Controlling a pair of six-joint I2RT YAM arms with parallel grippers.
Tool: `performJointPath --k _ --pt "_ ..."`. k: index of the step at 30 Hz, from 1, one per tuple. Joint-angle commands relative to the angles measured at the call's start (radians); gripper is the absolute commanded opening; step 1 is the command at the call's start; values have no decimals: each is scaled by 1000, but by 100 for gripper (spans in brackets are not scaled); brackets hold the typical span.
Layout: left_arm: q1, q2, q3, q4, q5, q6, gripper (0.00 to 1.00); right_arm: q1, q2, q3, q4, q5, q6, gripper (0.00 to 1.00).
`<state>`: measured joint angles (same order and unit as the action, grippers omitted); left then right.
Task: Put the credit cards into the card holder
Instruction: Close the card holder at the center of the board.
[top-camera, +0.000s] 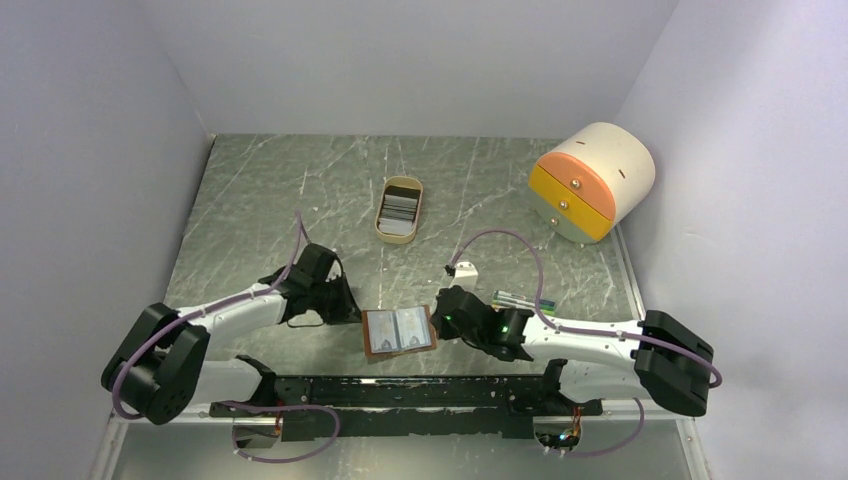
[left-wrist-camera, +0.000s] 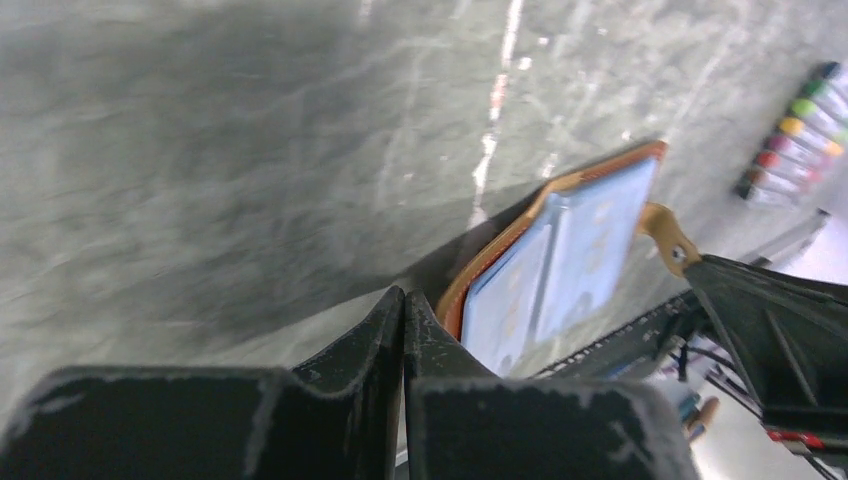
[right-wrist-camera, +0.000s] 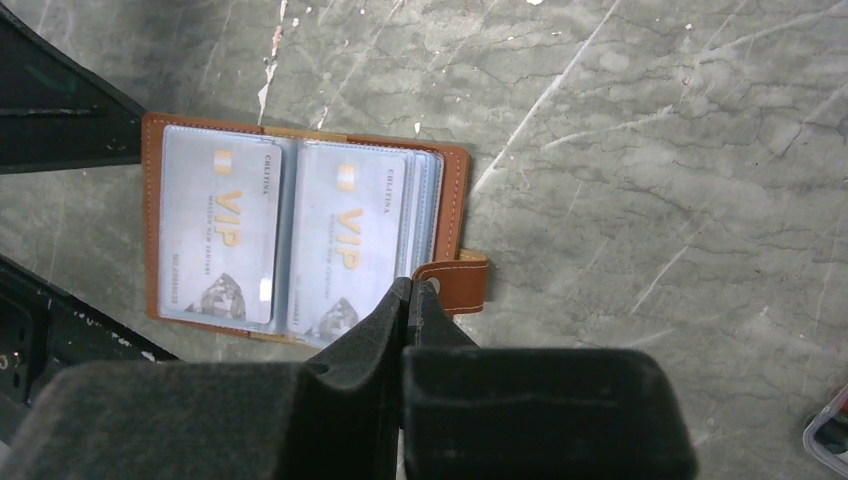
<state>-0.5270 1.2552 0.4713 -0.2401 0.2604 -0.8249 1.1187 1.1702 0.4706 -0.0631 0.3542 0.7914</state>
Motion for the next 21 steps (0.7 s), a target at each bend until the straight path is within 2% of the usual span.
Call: performJointPath --k 1,9,16,21 --pt "4 42 -10 202 174 -21 9 -3 -26 -12 28 16 20 0" --pt "-2 57 -37 425 377 -101 9 -3 -34 -24 63 1 29 0" --pt "-55 98 -46 569 402 -128 16 -3 -39 -44 89 7 41 0" --pt "-84 193 -18 612 416 -119 18 -3 -70 -52 70 32 56 0"
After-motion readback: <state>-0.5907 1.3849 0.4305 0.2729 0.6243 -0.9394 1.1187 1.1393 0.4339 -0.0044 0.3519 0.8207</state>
